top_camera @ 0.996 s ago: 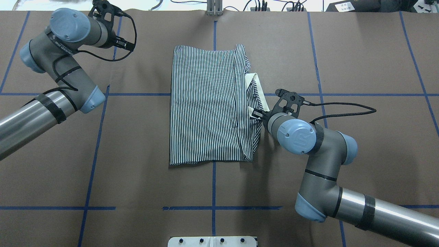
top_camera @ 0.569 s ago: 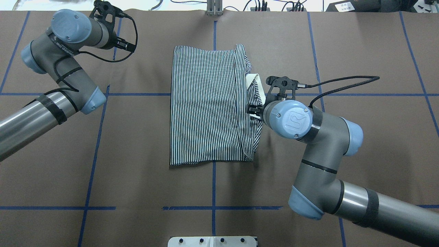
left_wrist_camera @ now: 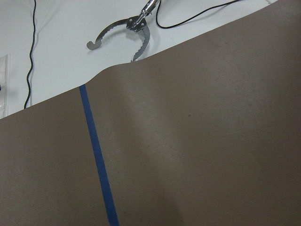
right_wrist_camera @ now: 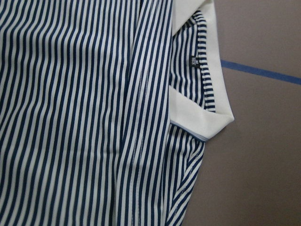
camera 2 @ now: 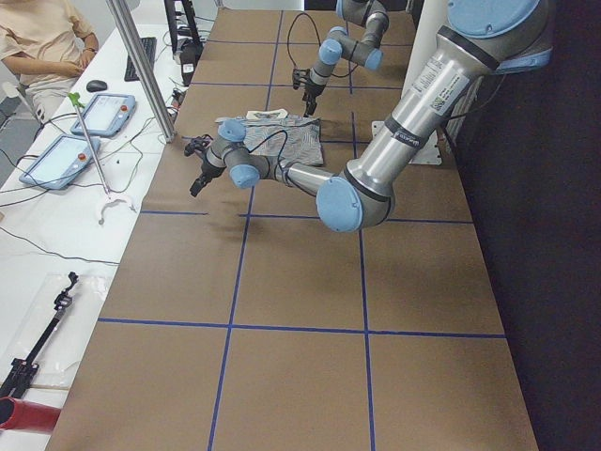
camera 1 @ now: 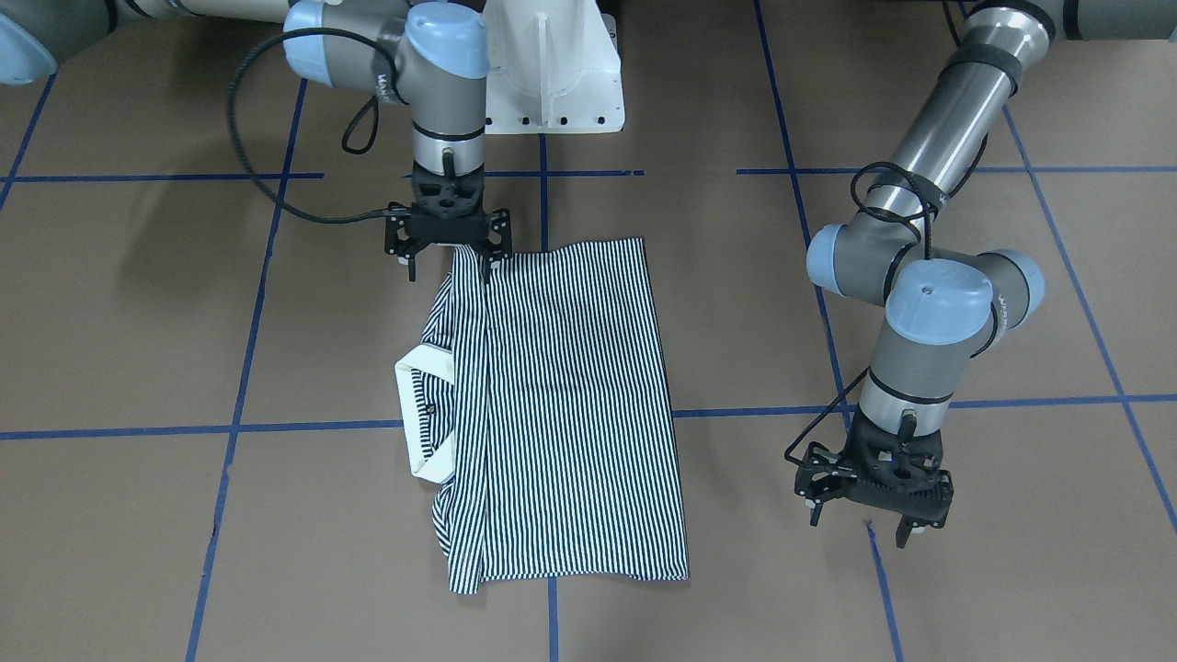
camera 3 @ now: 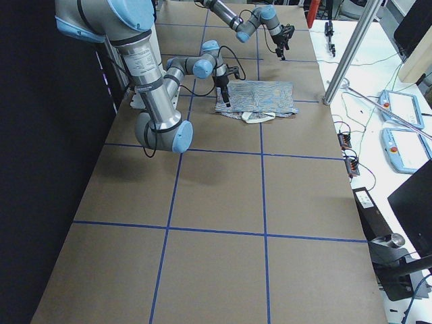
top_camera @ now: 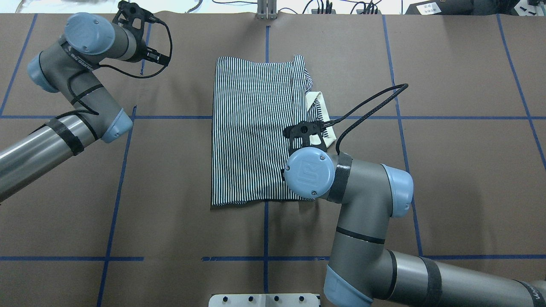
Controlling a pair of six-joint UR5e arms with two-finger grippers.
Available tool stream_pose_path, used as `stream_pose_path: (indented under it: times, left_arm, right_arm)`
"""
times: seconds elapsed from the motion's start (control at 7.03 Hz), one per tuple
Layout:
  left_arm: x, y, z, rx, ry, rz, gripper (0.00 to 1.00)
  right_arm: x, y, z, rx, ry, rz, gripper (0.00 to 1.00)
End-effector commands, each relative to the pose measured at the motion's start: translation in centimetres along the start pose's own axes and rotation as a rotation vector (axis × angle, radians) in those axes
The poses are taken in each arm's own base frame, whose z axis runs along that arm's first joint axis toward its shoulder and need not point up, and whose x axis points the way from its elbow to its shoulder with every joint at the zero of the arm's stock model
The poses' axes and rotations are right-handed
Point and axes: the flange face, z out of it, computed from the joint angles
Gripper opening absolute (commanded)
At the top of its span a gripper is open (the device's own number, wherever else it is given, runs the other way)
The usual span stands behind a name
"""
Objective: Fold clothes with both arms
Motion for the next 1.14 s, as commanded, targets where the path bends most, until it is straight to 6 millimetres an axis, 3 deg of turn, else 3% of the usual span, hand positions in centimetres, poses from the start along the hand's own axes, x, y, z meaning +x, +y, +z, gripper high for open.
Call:
stream_pose_path:
  times: [0.0,0.43,0.85,1.0]
  left_arm:
    - [1.1,0.5,0.2,-0.005,0.011,-0.031,1.0]
    - [1.7,0.6,-0.3,0.002,0.023,-0.034,1.0]
    - [1.7,0.6,-0.3,0.002,0.023,-0.035,1.0]
    - [1.7,0.6,-0.4,0.004,0.024,-0.035,1.0]
  right_arm:
    - [-1.3,2.0,0.5,-0.037,0.019,-0.171,0.73]
    - [-3.1,2.5,0.3,-0.046,0.019,-0.195,0.51]
    - [-3.7,2.9,1.6,-0.054,0.039,-0.201,0.45]
    - [-3.8,2.9,1.8,-0.057,0.045,-0.202,0.15]
